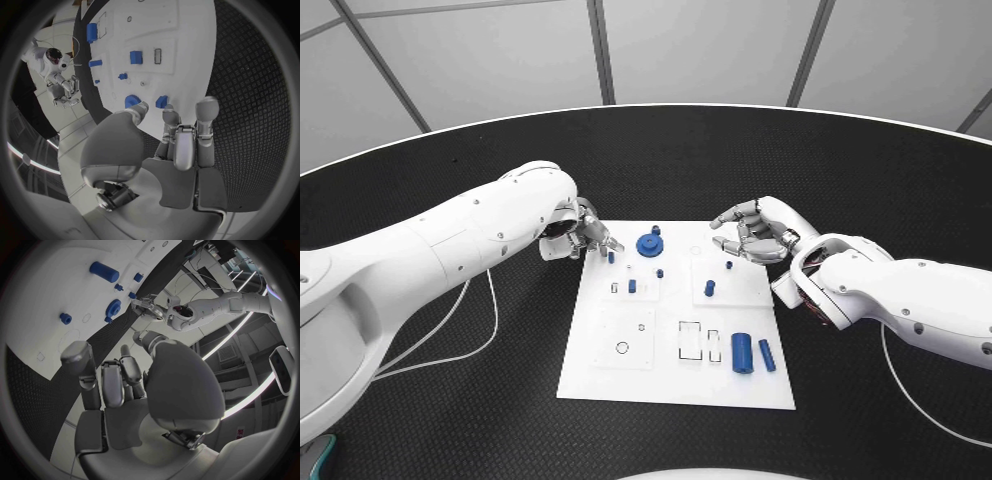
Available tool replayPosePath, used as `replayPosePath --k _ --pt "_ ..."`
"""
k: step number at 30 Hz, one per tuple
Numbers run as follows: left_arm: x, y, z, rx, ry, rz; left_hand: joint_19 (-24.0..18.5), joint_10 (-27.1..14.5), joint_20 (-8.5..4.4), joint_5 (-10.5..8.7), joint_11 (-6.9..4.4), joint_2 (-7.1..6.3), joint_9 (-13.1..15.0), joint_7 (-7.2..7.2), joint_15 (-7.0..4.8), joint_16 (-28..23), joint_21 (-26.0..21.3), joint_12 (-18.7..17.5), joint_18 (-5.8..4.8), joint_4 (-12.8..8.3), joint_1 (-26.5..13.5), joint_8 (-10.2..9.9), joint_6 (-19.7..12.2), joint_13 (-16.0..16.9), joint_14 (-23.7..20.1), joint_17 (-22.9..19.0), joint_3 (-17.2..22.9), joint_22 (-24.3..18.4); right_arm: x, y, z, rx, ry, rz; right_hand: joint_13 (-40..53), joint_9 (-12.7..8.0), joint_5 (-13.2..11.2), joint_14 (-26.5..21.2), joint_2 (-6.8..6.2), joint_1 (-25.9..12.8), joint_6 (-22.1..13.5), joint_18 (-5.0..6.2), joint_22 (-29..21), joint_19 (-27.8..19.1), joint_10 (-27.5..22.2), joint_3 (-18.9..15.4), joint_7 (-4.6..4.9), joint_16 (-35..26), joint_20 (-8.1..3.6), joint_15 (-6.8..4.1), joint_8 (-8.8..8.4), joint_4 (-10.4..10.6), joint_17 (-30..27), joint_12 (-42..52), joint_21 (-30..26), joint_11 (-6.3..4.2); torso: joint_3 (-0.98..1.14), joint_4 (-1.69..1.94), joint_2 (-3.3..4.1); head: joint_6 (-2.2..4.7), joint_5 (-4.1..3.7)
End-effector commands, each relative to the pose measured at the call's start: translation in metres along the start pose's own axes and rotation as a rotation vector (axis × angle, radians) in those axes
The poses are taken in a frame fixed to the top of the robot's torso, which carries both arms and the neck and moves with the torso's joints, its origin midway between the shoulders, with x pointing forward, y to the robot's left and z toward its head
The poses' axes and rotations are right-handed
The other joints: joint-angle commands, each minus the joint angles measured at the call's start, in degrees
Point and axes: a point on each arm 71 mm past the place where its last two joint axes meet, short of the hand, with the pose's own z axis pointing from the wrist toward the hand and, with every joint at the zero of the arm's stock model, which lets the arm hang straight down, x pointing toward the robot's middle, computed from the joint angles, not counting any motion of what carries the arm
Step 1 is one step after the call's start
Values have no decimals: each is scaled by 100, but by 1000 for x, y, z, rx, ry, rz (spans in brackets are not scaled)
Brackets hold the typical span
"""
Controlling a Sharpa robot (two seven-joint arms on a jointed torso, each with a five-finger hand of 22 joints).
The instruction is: Assemble the parts on the task board
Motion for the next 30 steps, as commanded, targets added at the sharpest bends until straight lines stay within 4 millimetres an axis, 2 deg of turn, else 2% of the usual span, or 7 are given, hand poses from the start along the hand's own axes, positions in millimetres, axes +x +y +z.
replayPosePath --k 1,11,15,30 --pt "0 0 0 -6 0 3 54 52 1 13 -6 84 -6 5 -16 9 41 33 -4 -9 5 26 57 7 374 699 -32 13 0 0 0 0 0 0 2 -9 39 235 -18 -61 7 89 1 -34 -38 19 9 -27 18 -31 23 2 7 -10 -26 14 -2 0 3 -6 -3" --pt "1 -1 0 -14 6 11 56 62 -10 15 -22 132 -7 -12 -30 10 52 41 -5 -18 65 46 103 14 376 701 -11 23 1 0 1 -1 2 0 2 -9 39 235 -18 -61 7 89 1 -34 -38 19 9 -27 18 -31 23 2 7 -10 -26 14 -4 0 3 -14 -3" --pt "2 -2 0 -14 9 14 53 58 -24 17 -40 218 -31 -28 -48 9 66 37 -7 -28 251 32 108 2 376 699 123 36 1 0 1 -1 3 0 2 -9 39 235 -18 -61 7 89 1 -34 -38 19 9 -27 18 -31 23 2 7 -10 -26 14 1 -3 1 -15 -3" --pt "3 -4 0 -7 19 22 59 85 -28 17 -60 282 -51 -49 -65 14 96 52 -14 -35 402 40 156 24 383 714 316 76 1 0 1 -1 4 0 8 -9 39 237 -13 -71 10 89 4 -32 -33 27 8 -27 18 -31 26 -3 10 -3 -23 13 -3 -1 3 -30 -16"
